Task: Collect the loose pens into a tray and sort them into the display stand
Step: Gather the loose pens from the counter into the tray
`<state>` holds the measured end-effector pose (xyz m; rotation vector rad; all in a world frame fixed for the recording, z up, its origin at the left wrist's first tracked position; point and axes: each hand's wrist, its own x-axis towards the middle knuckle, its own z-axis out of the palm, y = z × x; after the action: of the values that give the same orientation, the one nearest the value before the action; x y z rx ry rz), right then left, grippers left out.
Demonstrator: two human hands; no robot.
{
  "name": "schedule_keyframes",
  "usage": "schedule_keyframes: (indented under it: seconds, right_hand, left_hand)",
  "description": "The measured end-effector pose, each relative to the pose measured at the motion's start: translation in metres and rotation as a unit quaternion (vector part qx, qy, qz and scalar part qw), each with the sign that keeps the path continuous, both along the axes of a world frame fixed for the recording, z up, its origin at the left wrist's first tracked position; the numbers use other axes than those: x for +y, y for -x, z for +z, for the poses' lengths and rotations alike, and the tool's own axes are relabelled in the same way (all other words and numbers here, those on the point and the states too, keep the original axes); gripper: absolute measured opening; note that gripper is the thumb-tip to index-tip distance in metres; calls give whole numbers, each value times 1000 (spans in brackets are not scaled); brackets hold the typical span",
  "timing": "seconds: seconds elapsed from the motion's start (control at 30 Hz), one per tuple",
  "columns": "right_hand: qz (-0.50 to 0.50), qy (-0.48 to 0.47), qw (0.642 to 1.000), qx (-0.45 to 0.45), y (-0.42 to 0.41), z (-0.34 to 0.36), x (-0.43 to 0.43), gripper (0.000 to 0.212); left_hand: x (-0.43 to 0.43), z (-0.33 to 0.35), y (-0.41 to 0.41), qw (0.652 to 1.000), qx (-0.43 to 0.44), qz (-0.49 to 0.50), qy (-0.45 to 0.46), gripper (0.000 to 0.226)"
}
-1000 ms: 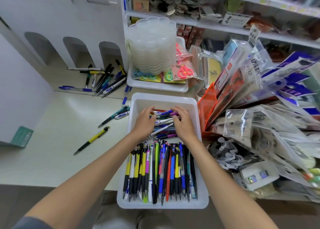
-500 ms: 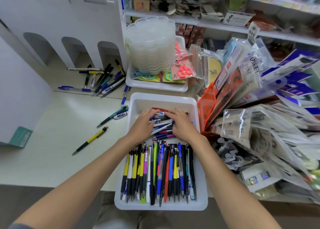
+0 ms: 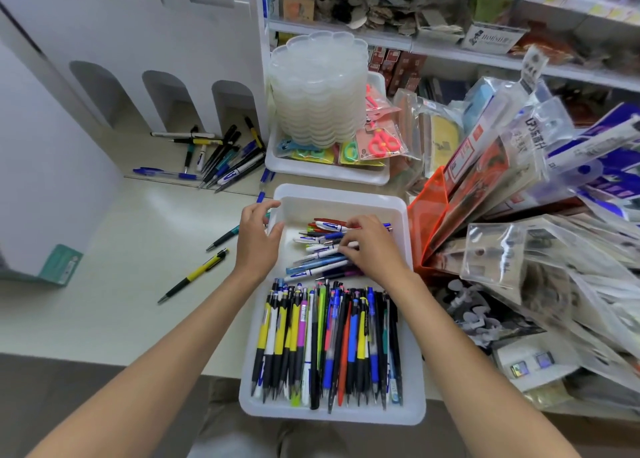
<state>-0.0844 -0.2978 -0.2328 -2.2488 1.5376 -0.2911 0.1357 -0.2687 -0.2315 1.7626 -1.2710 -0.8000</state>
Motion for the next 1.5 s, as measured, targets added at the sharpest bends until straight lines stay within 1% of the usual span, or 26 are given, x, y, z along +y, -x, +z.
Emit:
schedule_keyframes:
  seconds: [0.1, 0.23, 0.33, 0.47, 0.57, 0.63, 0.7, 0.77, 0.87, 0.97, 1.03, 1.1, 1.17, 1.23, 1.3, 1.37, 1.4, 1.43, 1.47, 1.5]
  right_hand:
    - [-20, 12, 1000, 4, 12, 2, 3, 10]
    - [-11, -15, 1000, -9, 6, 5, 3, 32]
    - [-5, -17, 999, 34, 2, 3, 1, 43]
    - [-20, -64, 998, -15, 5, 0, 5, 42]
    - [-19, -54, 998, -23, 9, 0, 7, 42]
    - [-18, -61, 997, -43, 8, 7, 7, 49]
    - [10, -76, 996, -36, 3, 10, 7, 58]
    - [45, -86, 995, -14, -5, 9, 7, 57]
    - [70, -77, 994, 14, -10, 1, 4, 43]
    - [60, -44, 997, 15, -1, -6, 0, 32]
    - [32, -63, 997, -12, 7, -7, 2, 27]
    - [-11, -108, 991, -73, 13, -4, 7, 31]
    - [-42, -124, 983, -132, 16, 1, 11, 40]
    - [-47, -123, 982, -136, 15, 2, 11, 45]
    - [-59, -145, 977, -147, 12, 2, 11, 46]
    - [-71, -158, 971, -167, 9, 2, 9, 45]
    - [-71, -155, 970, -170, 9, 4, 9, 44]
    - [-71, -150, 972, -167, 9, 5, 8, 44]
    - [-69, -140, 975, -156, 10, 6, 9, 44]
    - [-66, -126, 980, -142, 11, 7, 9, 43]
  left_hand:
    - [0, 0, 3, 1000, 4, 3, 1, 35]
    - [0, -2, 2, 1000, 15, 9, 0, 32]
    - [1, -2, 2, 1000, 22, 8, 1, 31]
    - [1, -3, 1, 1000, 24, 14, -1, 30]
    - [1, -2, 2, 999, 31, 18, -3, 30]
    - [1, -2, 2, 999, 36, 19, -2, 29]
    - [1, -1, 2, 999, 34, 19, -1, 29]
    - [1, -1, 3, 999, 32, 19, 0, 28]
    - [2, -1, 2, 1000, 25, 18, 1, 28]
    - [2, -3, 1, 999, -21, 14, 21, 27]
    - [2, -5, -1, 998, -54, 11, 40, 26]
    - [3, -7, -3, 998, -49, 5, 41, 26]
    - [4, -7, -3, 999, -19, 3, 29, 26]
    - [5, -6, -1, 999, -25, 0, 26, 26]
    - [6, -4, 1, 995, -79, -4, 58, 25]
    - [9, 0, 3, 979, -152, -27, 131, 24]
    - [11, 2, 7, 973, -160, -49, 157, 23]
    - [13, 7, 13, 975, -139, -72, 155, 23]
    - [14, 11, 19, 983, -100, -89, 124, 25]
    - [14, 14, 26, 991, -59, -101, 71, 29]
